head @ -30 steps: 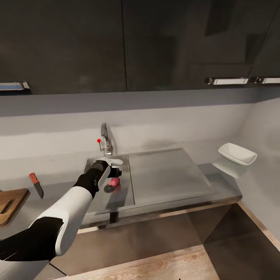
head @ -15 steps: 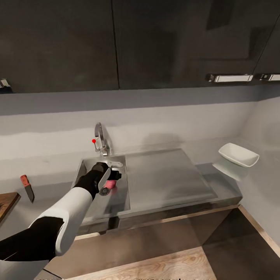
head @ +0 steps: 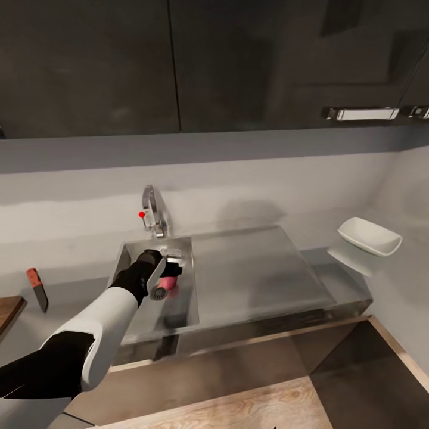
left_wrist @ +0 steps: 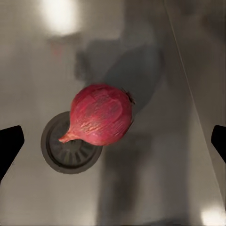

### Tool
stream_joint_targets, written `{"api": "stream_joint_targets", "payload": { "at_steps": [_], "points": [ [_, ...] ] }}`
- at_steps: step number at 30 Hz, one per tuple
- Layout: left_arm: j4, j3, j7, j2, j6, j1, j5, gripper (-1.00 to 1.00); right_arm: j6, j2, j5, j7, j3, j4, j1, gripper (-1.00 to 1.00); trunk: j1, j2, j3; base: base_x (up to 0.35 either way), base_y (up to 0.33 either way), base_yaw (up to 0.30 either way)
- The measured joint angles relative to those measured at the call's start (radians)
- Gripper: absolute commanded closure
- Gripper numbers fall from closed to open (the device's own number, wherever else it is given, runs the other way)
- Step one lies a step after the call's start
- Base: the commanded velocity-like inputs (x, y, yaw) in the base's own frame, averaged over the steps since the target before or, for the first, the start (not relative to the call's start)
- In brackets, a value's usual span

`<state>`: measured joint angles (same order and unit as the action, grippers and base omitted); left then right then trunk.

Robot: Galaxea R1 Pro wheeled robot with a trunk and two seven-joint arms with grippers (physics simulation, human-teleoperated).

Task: In the kitchen, take the Vidalia onion out of the sink, dice it on the chopping board with the paring knife, put the diced onion into the bowl on the countertop, then place both the paring knife and the chopping board into the sink.

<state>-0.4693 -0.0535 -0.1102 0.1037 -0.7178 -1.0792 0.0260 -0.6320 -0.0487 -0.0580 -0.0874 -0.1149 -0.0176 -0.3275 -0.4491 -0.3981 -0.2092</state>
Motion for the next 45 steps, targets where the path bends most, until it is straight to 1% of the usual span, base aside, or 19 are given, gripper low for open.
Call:
{"api": "stream_joint_targets", "payload": {
  "at_steps": [4,10,14,15,19,23,45],
  "points": [
    [0.001,0.000,0.000,0.000,0.000,0.000,0.000,-1.00,0.000,0.000,0.000,0.000,0.000,0.000,0.000,-1.00,0.000,0.000,-0.006,0.154,0.000,0.000],
    [0.008,0.000,0.000,0.000,0.000,0.000,0.000,-1.00,0.000,0.000,0.000,0.000,0.000,0.000,0.000,-1.00,0.000,0.000,-0.015,0.018,0.000,0.000],
    [0.009,0.000,-0.001,-0.006,0.000,0.000,-0.001,-1.00,0.000,0.000,0.000,0.000,0.000,0.000,0.000,-1.00,0.000,0.000,-0.021,0.002,0.000,0.000],
    [0.016,0.000,-0.002,-0.015,0.000,0.000,-0.002,-1.00,0.000,0.000,0.000,0.000,0.000,0.000,0.000,-1.00,0.000,0.000,-0.023,0.000,0.000,0.000],
    [0.038,0.000,-0.001,-0.032,0.000,0.000,-0.002,-1.00,0.000,0.000,0.000,0.000,0.000,0.000,0.000,-1.00,0.000,0.000,-0.029,0.000,0.000,0.000],
    [0.043,0.001,-0.002,-0.039,0.000,0.000,-0.001,-1.00,0.000,0.000,0.000,0.000,0.000,0.000,0.000,-1.00,0.000,0.000,-0.035,0.000,0.000,0.000],
    [0.052,0.000,-0.001,-0.033,0.000,0.000,-0.003,-1.00,0.000,-0.001,0.000,0.000,0.000,0.000,0.000,-1.00,0.000,0.000,-0.069,0.046,-0.041,0.000]
  ]
}}
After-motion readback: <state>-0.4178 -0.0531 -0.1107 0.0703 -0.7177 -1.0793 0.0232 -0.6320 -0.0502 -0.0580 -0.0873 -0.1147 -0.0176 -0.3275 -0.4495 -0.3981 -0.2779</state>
